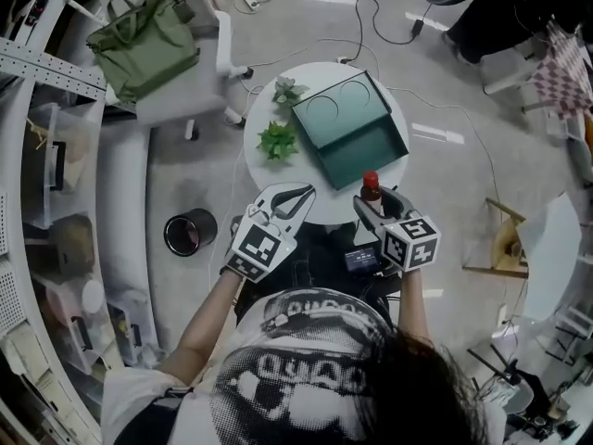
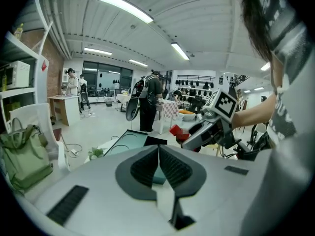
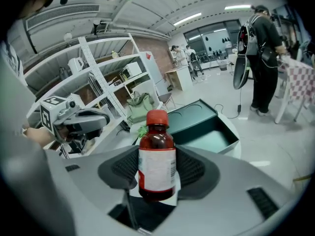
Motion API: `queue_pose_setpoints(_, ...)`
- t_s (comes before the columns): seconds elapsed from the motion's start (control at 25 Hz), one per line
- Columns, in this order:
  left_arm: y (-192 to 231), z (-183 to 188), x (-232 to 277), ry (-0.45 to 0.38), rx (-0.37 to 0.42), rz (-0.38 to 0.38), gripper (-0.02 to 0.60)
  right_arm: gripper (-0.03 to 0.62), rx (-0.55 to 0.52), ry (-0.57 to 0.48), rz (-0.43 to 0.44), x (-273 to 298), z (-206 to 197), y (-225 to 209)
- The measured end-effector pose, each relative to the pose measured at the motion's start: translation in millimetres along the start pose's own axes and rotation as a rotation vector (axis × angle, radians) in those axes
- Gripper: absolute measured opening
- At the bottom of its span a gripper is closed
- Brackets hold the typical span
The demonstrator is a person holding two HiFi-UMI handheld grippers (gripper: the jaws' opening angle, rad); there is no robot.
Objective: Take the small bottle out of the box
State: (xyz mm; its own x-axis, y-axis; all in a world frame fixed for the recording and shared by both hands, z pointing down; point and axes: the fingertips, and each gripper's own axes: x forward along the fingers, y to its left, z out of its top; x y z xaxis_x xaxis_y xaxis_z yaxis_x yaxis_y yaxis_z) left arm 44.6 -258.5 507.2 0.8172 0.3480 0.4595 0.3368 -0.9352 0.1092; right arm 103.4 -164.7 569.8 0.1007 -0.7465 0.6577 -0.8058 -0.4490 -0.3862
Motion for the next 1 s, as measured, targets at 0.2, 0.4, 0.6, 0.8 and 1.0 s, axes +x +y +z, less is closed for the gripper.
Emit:
queue_pose_setpoints(0.2,-10.2,4.0,7.3,-0.011,0.005,-0.020,0.017,0.224,0.042,-0.024,0.000,-16.2,-2.7,0.1)
queue_pose_setpoints(0.4,-23.4,10.0,13.8,-0.019,0.019,-0.010,0.016,0.224,0.050,-0.058,0.011,-36.7,-3.0,-4.1)
queue_pose_setpoints(0.6,-45.7,15.7,19.0,-0.023,0.019,0.048,0.017,0.224,0.053,-0.092,0.043,-63.5,-11.9,-15.5)
queue_pose_setpoints(0.8,-78.8,14.2,14.1,-0.031,-0.013,0.118,0.017,0.224,0.031,-0.114,0.081,-90.3,-26.8,-17.2)
queue_pose_setpoints(1.0,-127.9,19.7,13.0,-0.053,-0.035,0.157,0.016,0.224,0.006,-0.137,0.119,-125.5,-42.4,-17.4)
